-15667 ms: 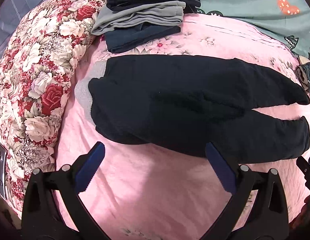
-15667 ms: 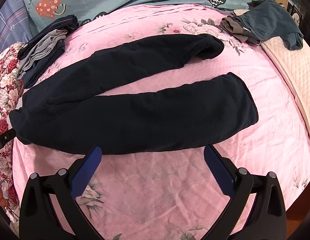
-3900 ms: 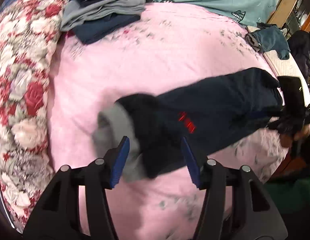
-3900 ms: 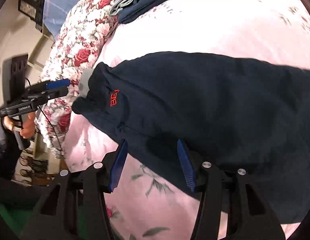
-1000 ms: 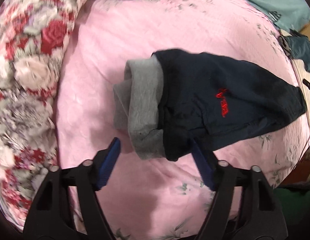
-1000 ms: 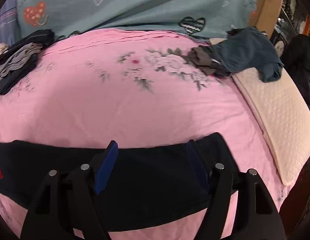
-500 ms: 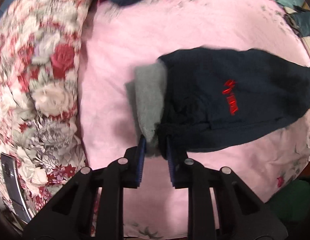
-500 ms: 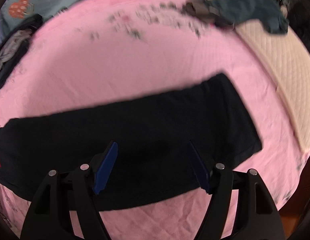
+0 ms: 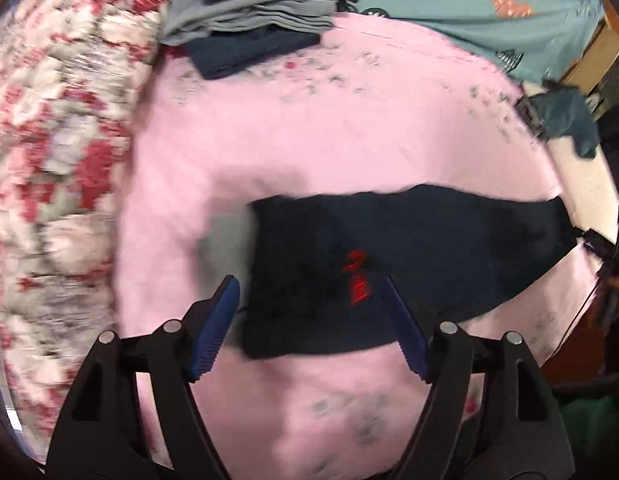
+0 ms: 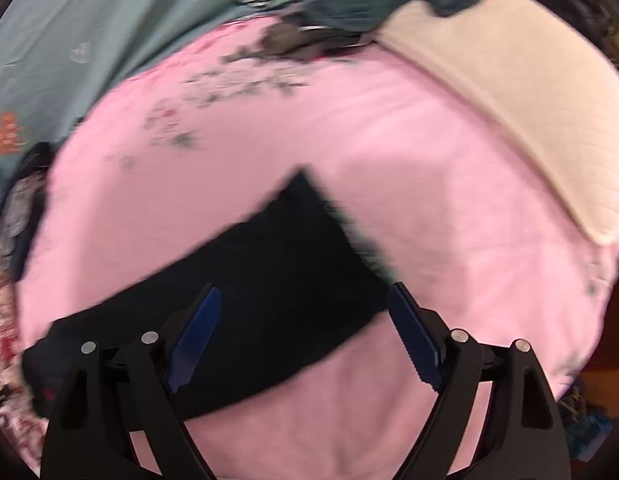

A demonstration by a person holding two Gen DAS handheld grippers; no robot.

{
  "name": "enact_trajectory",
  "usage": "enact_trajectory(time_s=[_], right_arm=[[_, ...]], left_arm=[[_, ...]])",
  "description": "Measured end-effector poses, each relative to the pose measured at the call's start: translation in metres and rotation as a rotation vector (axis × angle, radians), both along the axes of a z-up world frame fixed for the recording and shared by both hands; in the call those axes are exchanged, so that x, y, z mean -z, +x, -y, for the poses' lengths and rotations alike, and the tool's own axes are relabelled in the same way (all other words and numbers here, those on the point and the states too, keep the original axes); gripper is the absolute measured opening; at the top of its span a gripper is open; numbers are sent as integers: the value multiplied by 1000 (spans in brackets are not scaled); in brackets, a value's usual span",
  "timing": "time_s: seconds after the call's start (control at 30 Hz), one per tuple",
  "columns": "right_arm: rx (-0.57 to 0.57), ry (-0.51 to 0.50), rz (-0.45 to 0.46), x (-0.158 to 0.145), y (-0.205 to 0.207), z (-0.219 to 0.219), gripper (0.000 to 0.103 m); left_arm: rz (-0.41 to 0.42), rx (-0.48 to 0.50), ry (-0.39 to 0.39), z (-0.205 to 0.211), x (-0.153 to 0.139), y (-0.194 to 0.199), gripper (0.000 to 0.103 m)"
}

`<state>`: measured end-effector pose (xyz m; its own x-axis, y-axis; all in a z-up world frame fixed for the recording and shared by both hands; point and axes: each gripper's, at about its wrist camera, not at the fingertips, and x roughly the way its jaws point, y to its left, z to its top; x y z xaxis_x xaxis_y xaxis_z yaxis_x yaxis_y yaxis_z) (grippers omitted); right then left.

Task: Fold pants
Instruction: 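Grasp the folded pants edge with the left tool and straighten it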

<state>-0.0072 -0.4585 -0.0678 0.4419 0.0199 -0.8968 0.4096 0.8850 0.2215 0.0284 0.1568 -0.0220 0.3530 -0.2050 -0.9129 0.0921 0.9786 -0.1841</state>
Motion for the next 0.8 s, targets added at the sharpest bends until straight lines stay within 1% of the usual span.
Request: enact_trajectory(time_s=[0.03, 0.1, 0.17, 0.2, 0.23, 0.27, 0.3, 0.4, 0.47, 0.53, 0.57, 0.63, 0.67, 0.7, 0.73, 0.77, 0.8], right_arm=[[-75, 26, 12, -2, 15, -20, 82], [-242, 71, 25, 1, 46, -69, 70], [-396, 106, 14, 6, 75, -126, 67], [-467, 115, 5, 10, 88, -155, 62], [-527, 125, 0, 13, 99, -178, 60], [-593, 139, -11, 18, 110, -205, 57], [-646, 158, -29, 24, 119, -229, 54], [-762, 248, -102, 43, 143, -300, 54], [-796, 265, -139, 49, 152, -327, 54], [-831, 243, -181, 55, 157, -348, 52], [-851, 238, -211, 57, 159, -357, 40], [-885, 213, -272, 65, 158, -370, 34], [-900, 206, -277, 64, 157, -371, 21], [-929, 212, -286, 63, 157, -373, 11], [-963, 225, -291, 58, 151, -373, 9], [-1008, 199, -265, 50, 146, -375, 8], [-1026, 178, -238, 44, 144, -375, 7]], left_arm=[[-17, 4, 1, 10, 9, 8, 75], [-51, 23, -2, 33, 29, 22, 73], [-87, 51, -3, 54, 49, 29, 73], [-118, 60, 22, 62, 63, 36, 73], [-160, 57, 64, 67, 78, 38, 73], [-213, 45, 97, 70, 93, 38, 70], [-224, 38, 99, 69, 99, 36, 70], [-201, 38, 92, 62, 103, 27, 70], [-212, 25, 89, 56, 105, 23, 70], [-195, 21, 41, 49, 105, 18, 70], [-193, 15, 31, 48, 104, 18, 70], [-187, 15, 21, 46, 106, 18, 70], [-181, 22, 19, 47, 107, 17, 70], [-176, 28, 18, 47, 108, 17, 70], [-171, 34, 15, 47, 110, 16, 70], [-163, 40, 11, 46, 110, 15, 70], [-157, 45, 4, 44, 110, 13, 70]])
